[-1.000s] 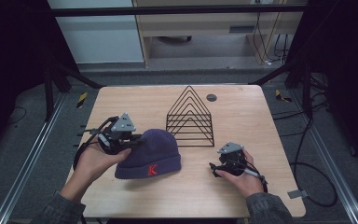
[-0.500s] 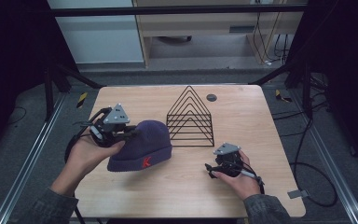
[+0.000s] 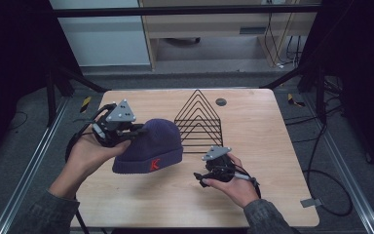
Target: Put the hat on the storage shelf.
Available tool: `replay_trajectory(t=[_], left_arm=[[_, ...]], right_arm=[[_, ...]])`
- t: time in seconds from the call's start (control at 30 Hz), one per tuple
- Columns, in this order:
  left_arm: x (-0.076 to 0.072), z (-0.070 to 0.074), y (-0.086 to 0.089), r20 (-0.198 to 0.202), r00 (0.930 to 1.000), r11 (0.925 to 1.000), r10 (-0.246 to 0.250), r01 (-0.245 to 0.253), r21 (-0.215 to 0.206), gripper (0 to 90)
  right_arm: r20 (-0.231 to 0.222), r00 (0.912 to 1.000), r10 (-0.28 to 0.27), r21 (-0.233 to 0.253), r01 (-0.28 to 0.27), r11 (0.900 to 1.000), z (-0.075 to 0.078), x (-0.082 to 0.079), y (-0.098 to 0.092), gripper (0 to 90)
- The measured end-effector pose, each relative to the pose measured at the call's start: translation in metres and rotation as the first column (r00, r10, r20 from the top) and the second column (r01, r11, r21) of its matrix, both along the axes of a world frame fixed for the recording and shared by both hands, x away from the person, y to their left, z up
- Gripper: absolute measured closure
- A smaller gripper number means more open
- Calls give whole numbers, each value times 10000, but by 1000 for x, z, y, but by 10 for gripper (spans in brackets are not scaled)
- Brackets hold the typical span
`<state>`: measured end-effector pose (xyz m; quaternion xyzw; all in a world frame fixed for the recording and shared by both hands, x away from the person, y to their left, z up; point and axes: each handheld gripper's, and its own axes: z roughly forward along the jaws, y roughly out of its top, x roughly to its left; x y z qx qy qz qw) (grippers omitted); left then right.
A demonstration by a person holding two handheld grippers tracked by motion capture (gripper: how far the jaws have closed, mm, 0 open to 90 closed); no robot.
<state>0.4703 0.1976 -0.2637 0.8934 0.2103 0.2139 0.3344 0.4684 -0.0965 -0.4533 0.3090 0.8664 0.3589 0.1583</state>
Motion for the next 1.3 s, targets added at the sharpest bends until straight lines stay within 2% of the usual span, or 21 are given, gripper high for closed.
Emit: replay_trajectory(t=[0.27,0.47,0.67,0.8,0.87,1.0,1.3], left_arm=[[-1,6,-5,110,9998,9998,-189,189,0,811],[-6,16,-9,293,9991,9996,-298,299,-12,810],[-7,28,-13,455,9979,9989,-463,466,-55,810],[-7,40,-18,614,9966,9983,-551,561,-153,810],[-7,44,-20,642,9963,9981,-566,580,-198,810],[-5,56,-25,783,9948,9969,-657,688,-378,810],[12,70,-36,877,9924,9928,-858,926,-757,809]], right_arm=[[-128,9998,164,185,-161,9997,8,3,3,237],[-69,9994,328,347,-326,9989,18,2,6,261],[27,9989,468,310,-468,9984,28,3,8,275],[148,9983,563,386,-569,9976,43,2,8,274],[167,9983,565,389,-572,9976,46,2,8,274],[433,9969,658,555,-681,9961,64,2,5,270],[671,9969,422,845,-478,9953,96,15,-8,266]])
